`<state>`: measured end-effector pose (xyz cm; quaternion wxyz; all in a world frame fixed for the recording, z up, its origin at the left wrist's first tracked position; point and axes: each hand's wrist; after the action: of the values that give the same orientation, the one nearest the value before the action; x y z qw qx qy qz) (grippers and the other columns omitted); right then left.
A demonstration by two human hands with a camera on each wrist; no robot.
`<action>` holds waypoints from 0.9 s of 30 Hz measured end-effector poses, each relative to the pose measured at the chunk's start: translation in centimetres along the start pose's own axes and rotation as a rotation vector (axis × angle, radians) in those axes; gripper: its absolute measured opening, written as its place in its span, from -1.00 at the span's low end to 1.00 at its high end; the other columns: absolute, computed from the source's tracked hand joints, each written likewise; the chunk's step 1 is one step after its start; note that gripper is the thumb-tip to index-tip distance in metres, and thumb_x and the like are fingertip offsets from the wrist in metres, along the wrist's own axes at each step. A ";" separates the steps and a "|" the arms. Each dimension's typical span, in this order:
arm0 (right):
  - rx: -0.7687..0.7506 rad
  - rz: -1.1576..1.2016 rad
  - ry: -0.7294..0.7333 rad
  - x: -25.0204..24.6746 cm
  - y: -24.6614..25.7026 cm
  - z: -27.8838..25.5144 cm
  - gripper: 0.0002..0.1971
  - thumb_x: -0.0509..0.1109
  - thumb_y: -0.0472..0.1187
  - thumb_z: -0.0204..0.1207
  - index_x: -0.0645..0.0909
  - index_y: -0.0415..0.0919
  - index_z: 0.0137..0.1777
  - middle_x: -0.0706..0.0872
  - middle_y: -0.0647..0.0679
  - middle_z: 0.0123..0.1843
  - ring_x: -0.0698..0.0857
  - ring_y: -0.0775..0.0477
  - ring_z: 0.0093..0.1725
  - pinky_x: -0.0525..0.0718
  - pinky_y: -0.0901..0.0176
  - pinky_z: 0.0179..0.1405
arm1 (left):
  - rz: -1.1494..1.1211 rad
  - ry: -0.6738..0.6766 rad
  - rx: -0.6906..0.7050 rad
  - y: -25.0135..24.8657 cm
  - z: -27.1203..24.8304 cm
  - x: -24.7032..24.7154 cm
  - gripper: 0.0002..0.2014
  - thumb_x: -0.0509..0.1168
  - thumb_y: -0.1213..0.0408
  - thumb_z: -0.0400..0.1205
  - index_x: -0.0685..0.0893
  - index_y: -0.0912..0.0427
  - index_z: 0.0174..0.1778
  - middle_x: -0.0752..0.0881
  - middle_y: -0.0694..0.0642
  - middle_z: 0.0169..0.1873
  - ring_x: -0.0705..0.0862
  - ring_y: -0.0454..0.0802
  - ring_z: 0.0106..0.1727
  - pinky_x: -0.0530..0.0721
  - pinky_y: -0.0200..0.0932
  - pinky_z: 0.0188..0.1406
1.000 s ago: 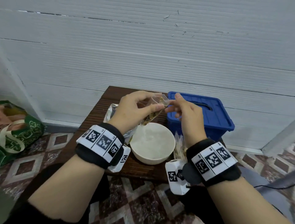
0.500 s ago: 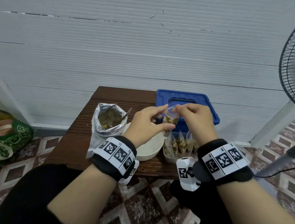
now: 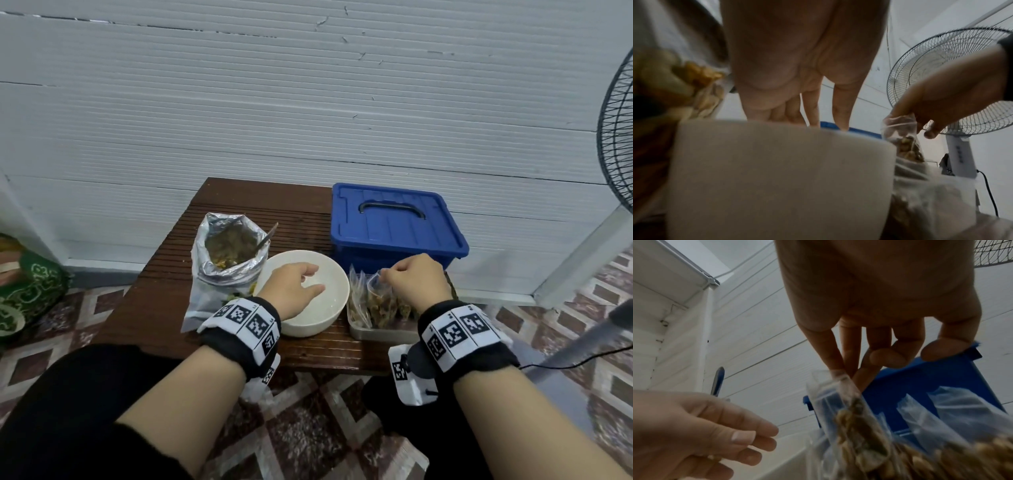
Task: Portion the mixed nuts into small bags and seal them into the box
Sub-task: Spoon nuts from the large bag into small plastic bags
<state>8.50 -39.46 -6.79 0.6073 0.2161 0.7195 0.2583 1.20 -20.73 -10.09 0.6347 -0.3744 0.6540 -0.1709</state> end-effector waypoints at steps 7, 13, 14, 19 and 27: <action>0.036 -0.124 0.019 1.8 -0.8 -0.4 -0.78 0.35 -0.04 0.46 0.73 -0.10 -0.30 0.73 -0.06 -0.22 0.67 -0.20 0.04 0.58 -0.17 0.25 | 0.256 0.149 -0.065 1.5 0.7 1.4 -0.37 0.37 0.03 0.61 0.35 0.04 0.59 0.40 0.05 0.56 0.34 0.06 0.57 0.29 -0.01 0.56; -0.019 -0.197 -0.027 3.0 -1.3 -0.4 -0.74 0.30 0.08 0.50 0.62 0.06 -0.38 0.77 -0.02 -0.12 0.65 -0.19 0.21 0.50 -0.19 0.35 | 0.380 0.182 -0.044 1.4 1.3 1.6 -0.36 0.42 -0.01 0.55 0.41 -0.07 0.56 0.47 0.00 0.50 0.42 0.03 0.50 0.43 0.01 0.47; -0.030 -0.208 -0.034 3.2 -1.4 -0.4 -0.76 0.30 0.09 0.50 0.64 0.07 -0.34 0.77 -0.01 -0.12 0.65 -0.17 0.20 0.49 -0.18 0.37 | 0.383 0.166 -0.034 1.4 1.3 1.6 -0.40 0.42 -0.01 0.55 0.45 -0.08 0.52 0.51 -0.02 0.47 0.46 0.01 0.46 0.45 0.01 0.45; -0.056 -0.270 -0.092 3.2 -1.6 -0.6 -0.75 0.27 0.06 0.56 0.74 0.00 -0.11 0.75 -0.01 -0.11 0.62 -0.14 0.15 0.37 -0.11 0.28 | 0.333 0.071 -0.015 1.4 1.4 1.7 -0.71 0.34 0.06 0.63 0.70 -0.01 0.25 0.71 -0.03 0.23 0.62 -0.01 0.25 0.56 -0.04 0.31; -0.222 -0.243 -0.217 3.2 -1.0 -0.8 -0.79 0.26 0.06 0.58 0.70 0.04 -0.05 0.72 0.05 -0.11 0.61 -0.15 0.11 0.36 -0.12 0.22 | -0.011 -0.214 0.070 1.5 1.8 1.1 -0.86 0.27 0.20 0.69 0.74 0.06 -0.01 0.78 -0.01 -0.08 0.71 -0.04 -0.01 0.67 0.01 0.12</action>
<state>7.14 -38.32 -9.70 0.7282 0.0861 0.6376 0.2362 2.61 -20.06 -12.21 0.7128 -0.3715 0.5741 -0.1561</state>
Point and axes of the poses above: each hand's wrist, its own z-axis towards the middle knuckle, its own x-axis out of the palm, y = z × x
